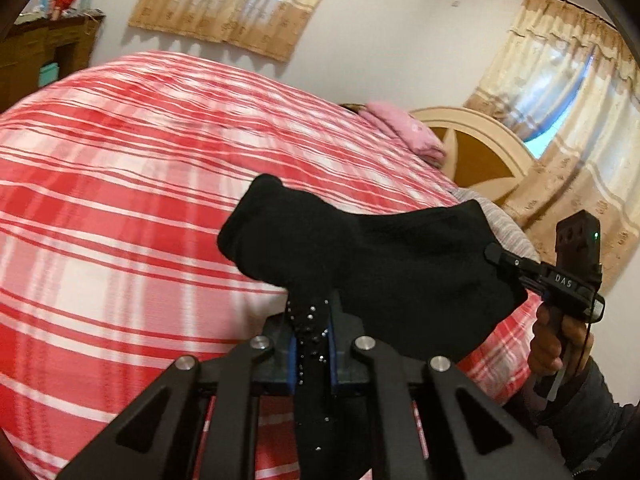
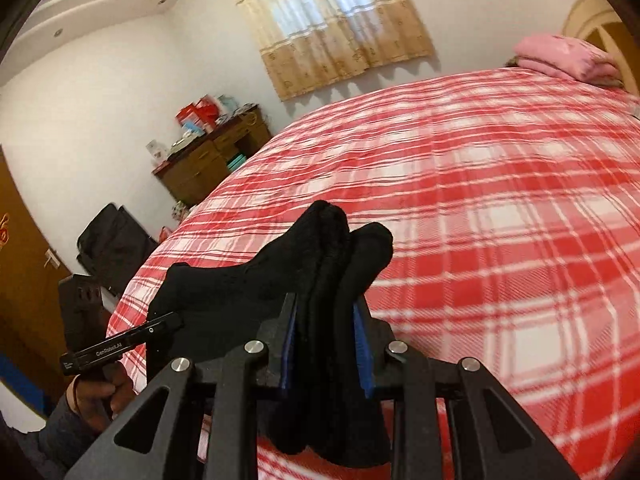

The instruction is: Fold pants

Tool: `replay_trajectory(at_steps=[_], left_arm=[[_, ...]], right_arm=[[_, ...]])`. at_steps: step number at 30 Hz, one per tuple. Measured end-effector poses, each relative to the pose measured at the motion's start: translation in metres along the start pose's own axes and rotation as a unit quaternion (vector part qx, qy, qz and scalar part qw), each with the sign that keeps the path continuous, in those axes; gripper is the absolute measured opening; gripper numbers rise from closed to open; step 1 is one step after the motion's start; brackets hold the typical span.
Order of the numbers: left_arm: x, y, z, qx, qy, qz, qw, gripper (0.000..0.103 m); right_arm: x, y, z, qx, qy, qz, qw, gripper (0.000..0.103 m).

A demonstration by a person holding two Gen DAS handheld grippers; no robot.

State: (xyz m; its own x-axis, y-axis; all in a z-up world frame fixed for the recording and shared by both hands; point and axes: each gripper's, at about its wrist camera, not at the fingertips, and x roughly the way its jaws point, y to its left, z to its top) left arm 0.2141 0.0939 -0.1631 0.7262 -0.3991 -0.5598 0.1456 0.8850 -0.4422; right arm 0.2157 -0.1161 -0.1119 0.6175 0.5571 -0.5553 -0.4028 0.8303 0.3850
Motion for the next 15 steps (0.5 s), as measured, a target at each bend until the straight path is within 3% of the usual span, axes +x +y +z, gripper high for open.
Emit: replay_trajectory(at_steps=[15], left_arm=[[-0.044,0.062,0.024,-0.015,-0.049,0.092,0.9944,0.011]], right_arm=[[0.124,0.074,0.052,-0.037,0.044,0.06,0.997,0.026]])
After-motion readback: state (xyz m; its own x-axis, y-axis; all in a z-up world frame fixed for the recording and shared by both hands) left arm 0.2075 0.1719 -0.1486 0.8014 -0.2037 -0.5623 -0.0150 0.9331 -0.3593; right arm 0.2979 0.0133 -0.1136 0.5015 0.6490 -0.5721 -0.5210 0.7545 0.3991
